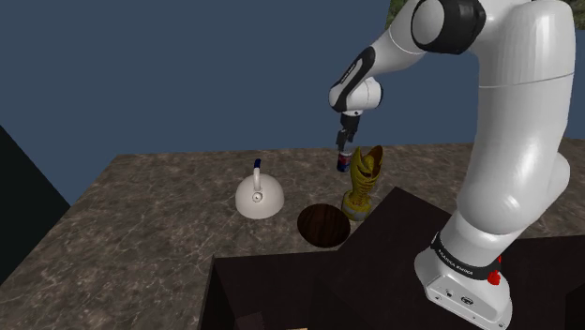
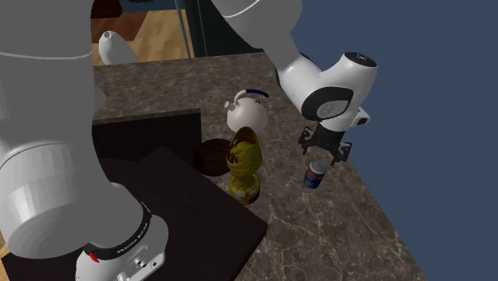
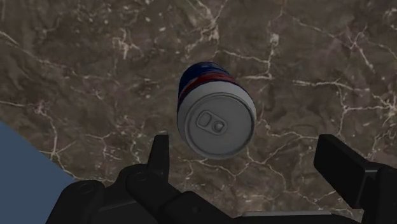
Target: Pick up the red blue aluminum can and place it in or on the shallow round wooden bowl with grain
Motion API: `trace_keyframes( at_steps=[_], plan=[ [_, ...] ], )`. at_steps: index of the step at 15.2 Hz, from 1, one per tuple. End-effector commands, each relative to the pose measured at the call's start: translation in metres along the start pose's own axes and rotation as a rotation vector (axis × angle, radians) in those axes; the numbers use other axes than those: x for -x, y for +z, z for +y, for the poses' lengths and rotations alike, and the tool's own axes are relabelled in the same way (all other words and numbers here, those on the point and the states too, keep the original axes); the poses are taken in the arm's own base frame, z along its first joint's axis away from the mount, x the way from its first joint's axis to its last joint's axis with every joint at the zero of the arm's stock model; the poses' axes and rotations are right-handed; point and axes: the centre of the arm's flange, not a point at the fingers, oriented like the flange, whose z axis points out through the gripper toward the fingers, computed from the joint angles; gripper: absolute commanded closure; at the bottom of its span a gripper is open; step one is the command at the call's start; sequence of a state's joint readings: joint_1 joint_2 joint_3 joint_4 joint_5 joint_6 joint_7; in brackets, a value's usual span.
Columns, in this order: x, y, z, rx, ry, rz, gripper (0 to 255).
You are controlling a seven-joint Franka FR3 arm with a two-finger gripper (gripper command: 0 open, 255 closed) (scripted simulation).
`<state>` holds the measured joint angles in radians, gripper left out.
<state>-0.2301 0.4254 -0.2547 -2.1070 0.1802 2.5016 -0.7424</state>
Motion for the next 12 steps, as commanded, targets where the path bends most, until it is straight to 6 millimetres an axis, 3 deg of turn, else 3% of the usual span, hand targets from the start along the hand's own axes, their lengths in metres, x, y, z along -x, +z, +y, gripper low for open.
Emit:
trace_keyframes(
  at_steps=[1,8,12],
  plan=[
    [-0.005,0.011,0.010,0.003,0.001,0.004,0],
    [-0.005,0.051,0.011,0.003,0.001,0.004,0],
    [-0.005,0.051,0.011,0.003,0.001,0.004,0]
  ],
)
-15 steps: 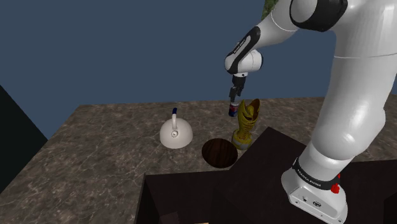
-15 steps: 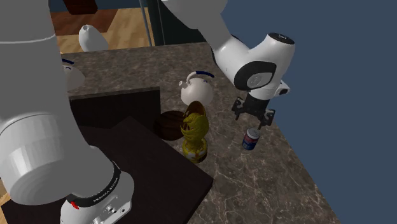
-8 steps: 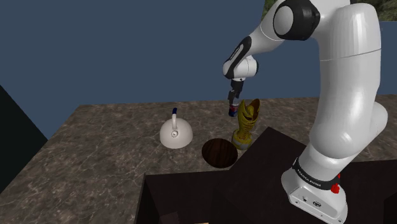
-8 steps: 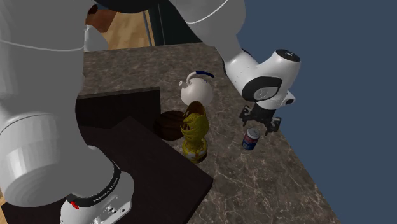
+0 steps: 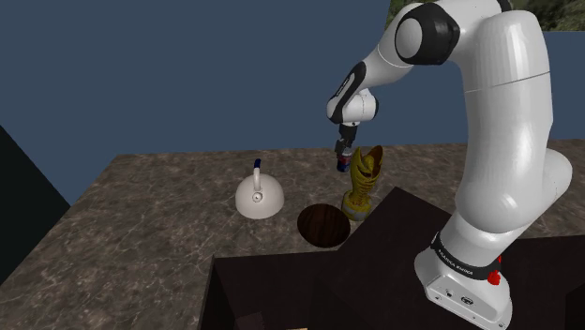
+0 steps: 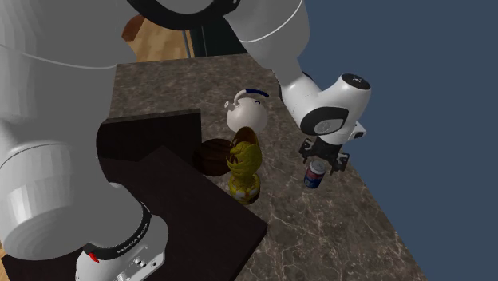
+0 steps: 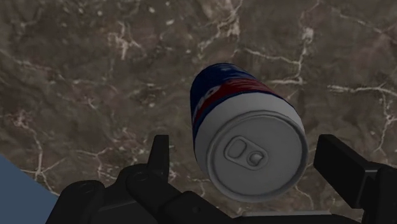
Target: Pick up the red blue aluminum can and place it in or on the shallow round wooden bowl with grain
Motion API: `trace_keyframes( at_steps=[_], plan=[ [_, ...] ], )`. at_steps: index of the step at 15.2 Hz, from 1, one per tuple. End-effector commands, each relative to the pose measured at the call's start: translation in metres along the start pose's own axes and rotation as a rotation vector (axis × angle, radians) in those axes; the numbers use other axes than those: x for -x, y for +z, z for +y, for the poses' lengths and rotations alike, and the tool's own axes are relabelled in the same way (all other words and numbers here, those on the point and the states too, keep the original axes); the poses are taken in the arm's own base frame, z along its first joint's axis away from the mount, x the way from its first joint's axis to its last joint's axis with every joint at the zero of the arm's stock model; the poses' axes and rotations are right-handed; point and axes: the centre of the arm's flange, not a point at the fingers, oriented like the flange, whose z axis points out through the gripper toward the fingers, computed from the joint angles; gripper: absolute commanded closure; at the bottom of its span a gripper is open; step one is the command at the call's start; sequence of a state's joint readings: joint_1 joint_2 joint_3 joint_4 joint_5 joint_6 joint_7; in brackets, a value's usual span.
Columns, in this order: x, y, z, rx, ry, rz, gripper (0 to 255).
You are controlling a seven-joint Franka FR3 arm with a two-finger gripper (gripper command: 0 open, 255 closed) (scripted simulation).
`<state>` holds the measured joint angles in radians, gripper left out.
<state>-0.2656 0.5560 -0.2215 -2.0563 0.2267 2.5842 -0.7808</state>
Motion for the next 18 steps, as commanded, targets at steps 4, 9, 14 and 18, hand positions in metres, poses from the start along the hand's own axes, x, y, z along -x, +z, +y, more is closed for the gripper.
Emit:
trace_keyframes(
  at_steps=[4,9,14,18],
  plan=[
    [0.000,0.000,0.000,0.000,0.000,0.000,0],
    [0.000,0.000,0.000,0.000,0.000,0.000,255],
    [0.000,0.000,0.000,0.000,0.000,0.000,255],
    [0.000,-0.021,0.000,0.000,0.000,0.000,255]
  ],
)
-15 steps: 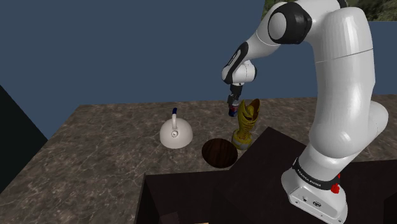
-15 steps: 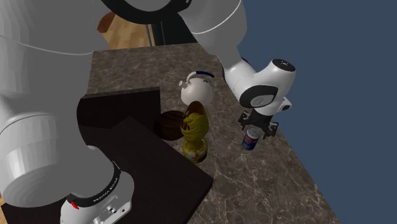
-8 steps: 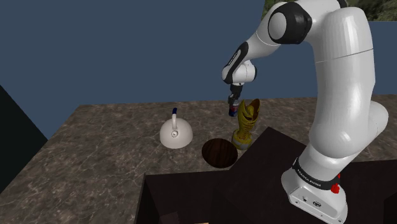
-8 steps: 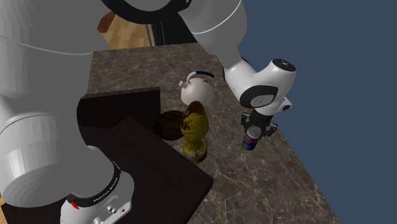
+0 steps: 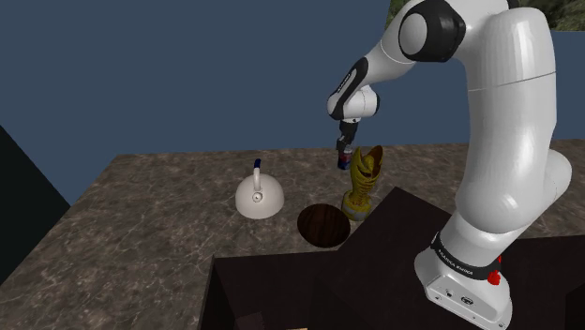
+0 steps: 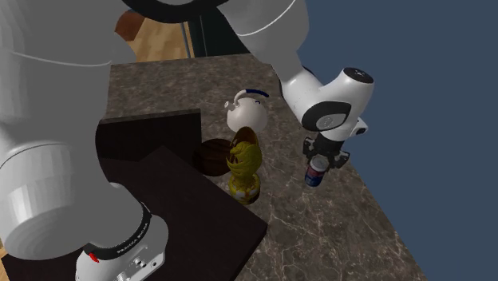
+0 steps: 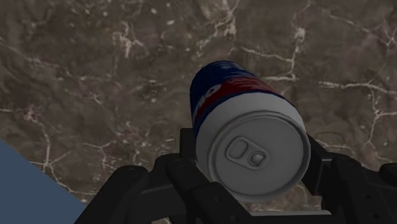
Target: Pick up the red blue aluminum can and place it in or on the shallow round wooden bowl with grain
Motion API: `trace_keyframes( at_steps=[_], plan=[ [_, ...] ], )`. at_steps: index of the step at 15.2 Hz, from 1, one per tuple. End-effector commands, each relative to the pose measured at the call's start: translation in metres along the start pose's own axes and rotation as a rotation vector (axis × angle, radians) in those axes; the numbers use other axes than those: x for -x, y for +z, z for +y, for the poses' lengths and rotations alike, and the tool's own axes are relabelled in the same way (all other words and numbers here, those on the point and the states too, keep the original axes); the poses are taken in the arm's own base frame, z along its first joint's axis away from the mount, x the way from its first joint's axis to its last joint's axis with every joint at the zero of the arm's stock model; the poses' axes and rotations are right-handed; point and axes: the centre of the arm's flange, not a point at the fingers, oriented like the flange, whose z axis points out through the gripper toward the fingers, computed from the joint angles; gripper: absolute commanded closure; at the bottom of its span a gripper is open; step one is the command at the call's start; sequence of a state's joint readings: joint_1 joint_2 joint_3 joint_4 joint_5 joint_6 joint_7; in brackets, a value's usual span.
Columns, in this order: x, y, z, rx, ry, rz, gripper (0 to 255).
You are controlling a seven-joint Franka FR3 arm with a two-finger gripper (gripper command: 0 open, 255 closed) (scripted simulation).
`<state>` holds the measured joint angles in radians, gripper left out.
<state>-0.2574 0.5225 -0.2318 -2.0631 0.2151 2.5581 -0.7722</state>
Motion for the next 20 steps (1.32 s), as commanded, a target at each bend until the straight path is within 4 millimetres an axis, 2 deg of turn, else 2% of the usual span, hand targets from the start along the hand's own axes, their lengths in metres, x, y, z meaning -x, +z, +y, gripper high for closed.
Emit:
trace_keyframes(
  at_steps=[1,19,20],
  plan=[
    [0.000,-0.011,0.000,0.000,0.000,0.000,255],
    [0.000,-0.104,0.000,0.000,0.000,0.000,255],
    [0.004,-0.106,-0.013,0.000,0.000,0.000,255]
  ],
)
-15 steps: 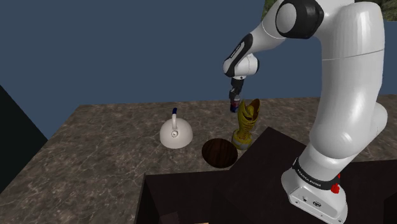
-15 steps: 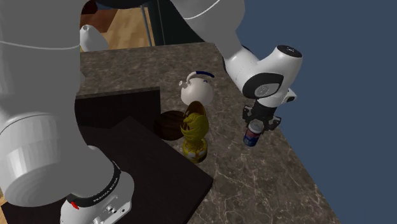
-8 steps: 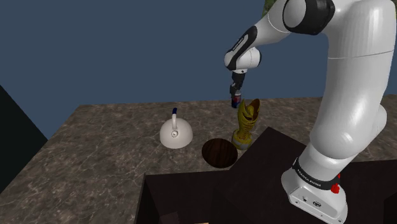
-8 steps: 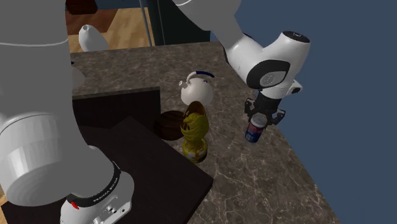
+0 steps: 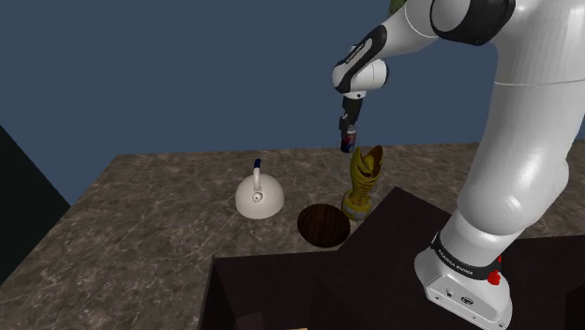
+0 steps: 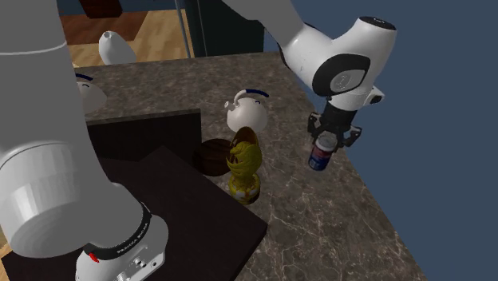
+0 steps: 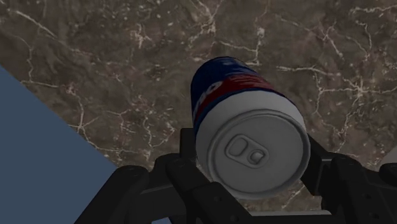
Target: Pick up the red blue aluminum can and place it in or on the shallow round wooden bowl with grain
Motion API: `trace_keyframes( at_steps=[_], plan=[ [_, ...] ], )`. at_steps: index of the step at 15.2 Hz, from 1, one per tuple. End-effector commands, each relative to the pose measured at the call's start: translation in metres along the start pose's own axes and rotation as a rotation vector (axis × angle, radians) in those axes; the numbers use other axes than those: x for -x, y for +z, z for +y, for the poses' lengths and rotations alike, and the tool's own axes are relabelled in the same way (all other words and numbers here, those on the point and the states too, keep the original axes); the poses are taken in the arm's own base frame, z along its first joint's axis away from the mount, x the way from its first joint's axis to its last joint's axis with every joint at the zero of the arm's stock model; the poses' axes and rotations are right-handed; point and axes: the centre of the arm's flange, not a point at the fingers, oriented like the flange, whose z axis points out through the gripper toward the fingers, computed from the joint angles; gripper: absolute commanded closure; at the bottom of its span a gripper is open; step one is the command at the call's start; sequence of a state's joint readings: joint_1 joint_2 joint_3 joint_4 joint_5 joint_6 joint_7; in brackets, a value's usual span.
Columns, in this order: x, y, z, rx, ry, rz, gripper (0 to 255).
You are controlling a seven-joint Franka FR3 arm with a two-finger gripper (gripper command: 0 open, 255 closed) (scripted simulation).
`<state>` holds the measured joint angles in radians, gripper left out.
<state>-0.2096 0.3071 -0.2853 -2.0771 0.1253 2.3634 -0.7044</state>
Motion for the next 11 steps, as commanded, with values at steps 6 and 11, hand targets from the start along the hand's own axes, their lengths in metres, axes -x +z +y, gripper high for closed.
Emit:
trace_keyframes(
  at_steps=[6,11],
  plan=[
    [0.024,-0.009,-0.082,0.000,0.000,0.000,255],
    [0.043,-0.014,-0.145,0.000,0.000,0.000,255]
  ],
)
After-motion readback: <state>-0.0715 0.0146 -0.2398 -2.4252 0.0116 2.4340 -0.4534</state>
